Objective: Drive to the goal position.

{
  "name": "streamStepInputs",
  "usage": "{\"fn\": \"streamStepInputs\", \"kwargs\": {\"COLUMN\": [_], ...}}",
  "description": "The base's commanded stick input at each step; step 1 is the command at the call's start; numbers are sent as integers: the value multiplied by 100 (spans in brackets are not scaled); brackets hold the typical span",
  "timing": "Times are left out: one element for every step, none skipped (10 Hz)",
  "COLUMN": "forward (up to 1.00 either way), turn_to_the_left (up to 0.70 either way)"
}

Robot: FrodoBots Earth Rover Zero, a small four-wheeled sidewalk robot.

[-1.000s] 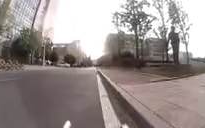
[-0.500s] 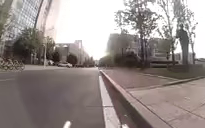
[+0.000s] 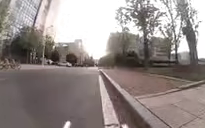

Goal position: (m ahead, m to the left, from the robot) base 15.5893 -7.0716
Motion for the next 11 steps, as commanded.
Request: {"fn": "streamStepInputs", "kwargs": {"forward": [100,100,100,100,100,100,100,100,100,100,100], "turn_to_the_left": [31,39,2,0,0,0,0,0,0,0,0]}}
